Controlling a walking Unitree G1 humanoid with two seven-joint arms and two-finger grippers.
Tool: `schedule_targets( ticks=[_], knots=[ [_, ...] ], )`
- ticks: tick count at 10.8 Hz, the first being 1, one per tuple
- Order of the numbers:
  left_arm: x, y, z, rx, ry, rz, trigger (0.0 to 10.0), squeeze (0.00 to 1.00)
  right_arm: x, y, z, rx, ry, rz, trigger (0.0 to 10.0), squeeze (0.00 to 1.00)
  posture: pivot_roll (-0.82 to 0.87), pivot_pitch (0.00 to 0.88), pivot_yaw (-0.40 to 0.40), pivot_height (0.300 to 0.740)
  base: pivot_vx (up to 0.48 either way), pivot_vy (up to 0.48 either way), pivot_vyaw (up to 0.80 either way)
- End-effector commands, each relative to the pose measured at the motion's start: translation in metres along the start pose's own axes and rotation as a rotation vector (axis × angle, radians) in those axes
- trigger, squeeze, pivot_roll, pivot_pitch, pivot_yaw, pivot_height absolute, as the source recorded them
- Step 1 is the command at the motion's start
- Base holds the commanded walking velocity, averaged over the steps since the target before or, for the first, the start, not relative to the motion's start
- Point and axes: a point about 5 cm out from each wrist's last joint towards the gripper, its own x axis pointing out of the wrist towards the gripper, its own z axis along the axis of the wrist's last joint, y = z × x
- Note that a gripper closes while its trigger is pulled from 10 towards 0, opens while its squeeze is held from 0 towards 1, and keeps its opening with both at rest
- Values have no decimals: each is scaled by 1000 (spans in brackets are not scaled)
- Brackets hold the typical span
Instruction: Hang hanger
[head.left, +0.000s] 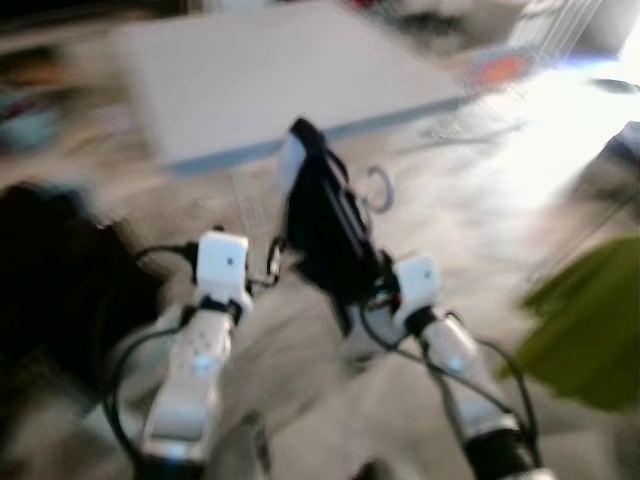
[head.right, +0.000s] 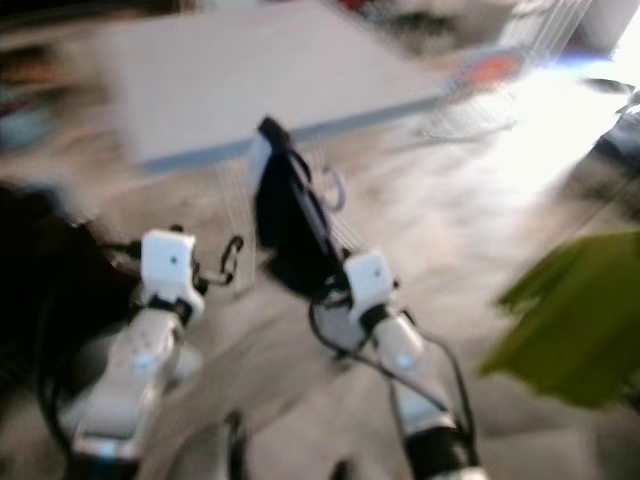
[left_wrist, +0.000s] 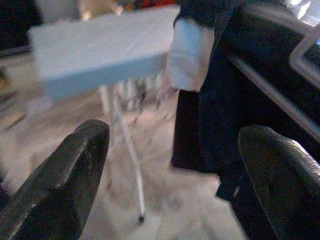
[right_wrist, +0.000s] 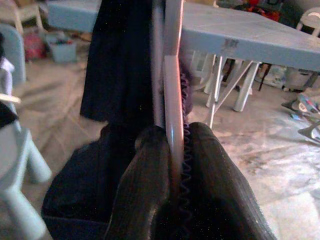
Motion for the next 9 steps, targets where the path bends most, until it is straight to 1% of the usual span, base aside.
schedule_targets(
  ticks=[1, 3, 4, 5, 6, 7, 8, 9],
  knots=[
    [4, -2, 8, 10, -27, -10, 10000, 0, 4, -3, 15, -5, -66, -8, 10000, 0, 12, 54, -9, 740, -405, 0, 0],
    [4, -3, 8, 9, -29, -13, 10000, 0, 4, -2, 15, -6, -71, 4, 10000, 0, 8, 58, -9, 740, 0, 0, 0],
    [4, -3, 8, 3, -27, -9, 10000, 0, 3, 2, 18, -13, -85, 43, 10000, 0, 8, 58, -9, 740, 0, 0, 800],
    [4, -2, 8, 9, -26, -6, 10000, 0, 3, 4, 19, -1, -91, 55, 10000, 0, 8, 62, -10, 740, 0, 0, 800],
    [5, 3, 5, 22, -2, -2, 10000, 0, 3, 5, 20, 17, -79, 80, 10000, 0, 6, 66, -12, 740, 0, 0, 788],
    [6, 7, 1, 95, 18, -29, 10000, 0, 4, 5, 19, 35, -45, 119, 10000, 0, 6, 66, -12, 740, 0, 0, 738],
    [8, 13, -1, 132, 37, -20, 10000, 0, 3, 6, 23, 28, -42, 192, 10000, 0, 3, 73, -16, 740, 0, 0, 581],
    [10, 18, -3, 146, 54, -10, 10000, 0, 2, 4, 24, 11, -36, 225, 10000, 0, -2, 77, -19, 740, 0, 0, 556]
  ],
)
